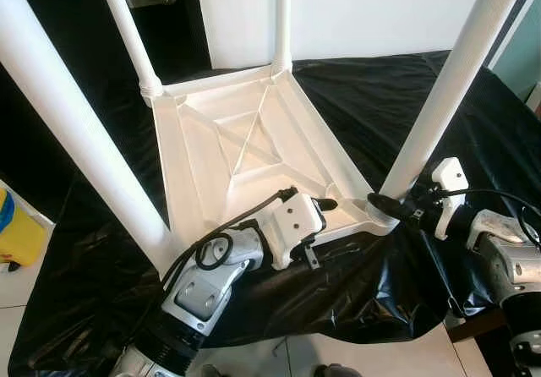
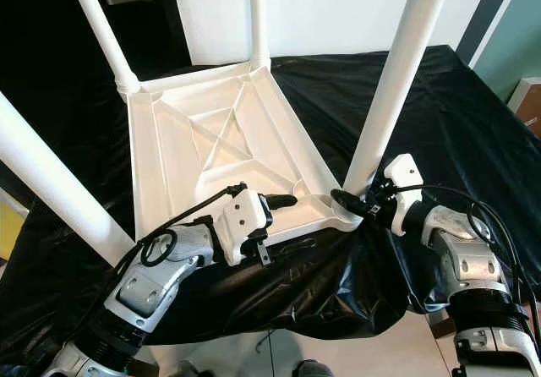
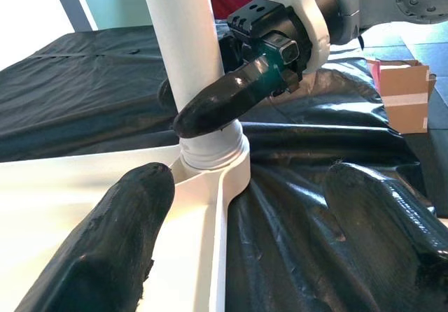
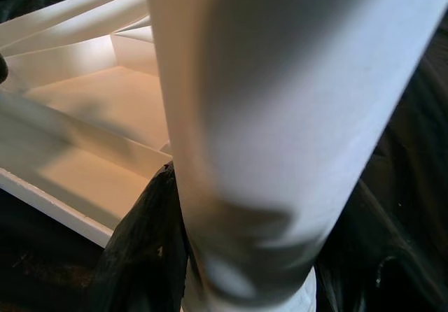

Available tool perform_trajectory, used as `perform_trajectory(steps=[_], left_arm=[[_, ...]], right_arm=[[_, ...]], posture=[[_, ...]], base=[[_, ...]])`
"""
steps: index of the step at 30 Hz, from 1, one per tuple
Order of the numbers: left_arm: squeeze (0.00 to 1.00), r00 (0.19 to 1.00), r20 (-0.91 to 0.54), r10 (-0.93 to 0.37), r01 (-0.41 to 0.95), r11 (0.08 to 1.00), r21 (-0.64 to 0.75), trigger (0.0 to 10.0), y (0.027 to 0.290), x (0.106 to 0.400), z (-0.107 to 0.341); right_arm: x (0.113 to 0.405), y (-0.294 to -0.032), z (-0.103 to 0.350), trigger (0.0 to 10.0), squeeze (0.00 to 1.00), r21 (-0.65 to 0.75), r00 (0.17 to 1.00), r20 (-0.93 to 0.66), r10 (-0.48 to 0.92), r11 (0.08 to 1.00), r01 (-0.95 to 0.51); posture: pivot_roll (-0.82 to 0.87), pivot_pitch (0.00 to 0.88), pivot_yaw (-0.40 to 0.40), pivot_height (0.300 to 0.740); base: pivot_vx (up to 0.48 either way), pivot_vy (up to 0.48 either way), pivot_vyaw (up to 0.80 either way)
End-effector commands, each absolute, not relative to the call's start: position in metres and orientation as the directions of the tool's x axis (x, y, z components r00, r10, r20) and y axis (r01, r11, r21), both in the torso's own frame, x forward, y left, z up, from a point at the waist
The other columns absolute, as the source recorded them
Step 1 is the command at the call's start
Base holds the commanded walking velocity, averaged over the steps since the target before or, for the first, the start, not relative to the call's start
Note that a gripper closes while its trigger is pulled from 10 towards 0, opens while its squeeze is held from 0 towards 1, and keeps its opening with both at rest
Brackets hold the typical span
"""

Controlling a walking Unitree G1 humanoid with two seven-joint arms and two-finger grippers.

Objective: Building children table

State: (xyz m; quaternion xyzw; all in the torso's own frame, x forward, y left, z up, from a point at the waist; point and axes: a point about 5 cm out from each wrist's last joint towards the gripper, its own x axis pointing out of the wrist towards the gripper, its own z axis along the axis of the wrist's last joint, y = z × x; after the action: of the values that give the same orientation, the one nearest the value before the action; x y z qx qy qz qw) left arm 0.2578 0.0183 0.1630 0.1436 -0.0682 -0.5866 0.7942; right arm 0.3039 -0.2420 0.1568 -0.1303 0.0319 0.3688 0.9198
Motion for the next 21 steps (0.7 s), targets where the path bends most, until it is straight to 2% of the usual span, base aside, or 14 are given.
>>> perform_trajectory(steps=[1, 8, 15, 18, 20, 21], left_arm=[[0.00, 0.309, -0.064, -0.949, 0.910, 0.275, 0.309, 10.0, 0.019, 0.259, 0.162], [0.00, 0.318, -0.060, -0.946, 0.908, 0.286, 0.307, 10.0, 0.019, 0.260, 0.161], [0.00, 0.331, -0.056, -0.942, 0.906, 0.301, 0.298, 10.0, 0.020, 0.260, 0.161], [0.00, 0.329, -0.058, -0.943, 0.907, 0.298, 0.296, 10.0, 0.020, 0.259, 0.160], [0.00, 0.324, -0.063, -0.944, 0.909, 0.292, 0.298, 10.0, 0.021, 0.258, 0.159], [0.00, 0.324, -0.063, -0.944, 0.909, 0.292, 0.298, 10.0, 0.021, 0.258, 0.159]], right_arm=[[0.303, -0.246, 0.151, 10.0, 0.00, -0.211, 0.741, -0.179, 0.647, 0.711, -0.671], [0.303, -0.239, 0.148, 10.0, 0.00, -0.201, 0.795, -0.136, 0.592, 0.769, -0.607], [0.301, -0.227, 0.136, 10.0, 0.00, -0.219, 0.898, -0.120, 0.423, 0.871, -0.439], [0.298, -0.220, 0.131, 10.0, 0.00, -0.186, 0.930, -0.103, 0.354, 0.911, -0.368], [0.296, -0.213, 0.128, 10.0, 0.00, -0.131, 0.965, -0.095, 0.243, 0.958, -0.254], [0.296, -0.213, 0.128, 10.0, 0.00, -0.131, 0.965, -0.095, 0.243, 0.958, -0.254]], posture=[[-0.16, 0.086, 0.049, 0.740], [-0.16, 0.095, 0.037, 0.740], [-0.16, 0.100, 0.031, 0.740], [-0.16, 0.103, 0.033, 0.740], [-0.17, 0.107, 0.038, 0.740], [-0.17, 0.107, 0.038, 0.740]], base=[[0.000, 0.000, 0.00], [0.000, 0.000, 0.00], [0.000, 0.000, 0.00], [0.000, 0.000, 0.00], [0.000, 0.000, 0.00], [0.000, 0.000, 0.00]])
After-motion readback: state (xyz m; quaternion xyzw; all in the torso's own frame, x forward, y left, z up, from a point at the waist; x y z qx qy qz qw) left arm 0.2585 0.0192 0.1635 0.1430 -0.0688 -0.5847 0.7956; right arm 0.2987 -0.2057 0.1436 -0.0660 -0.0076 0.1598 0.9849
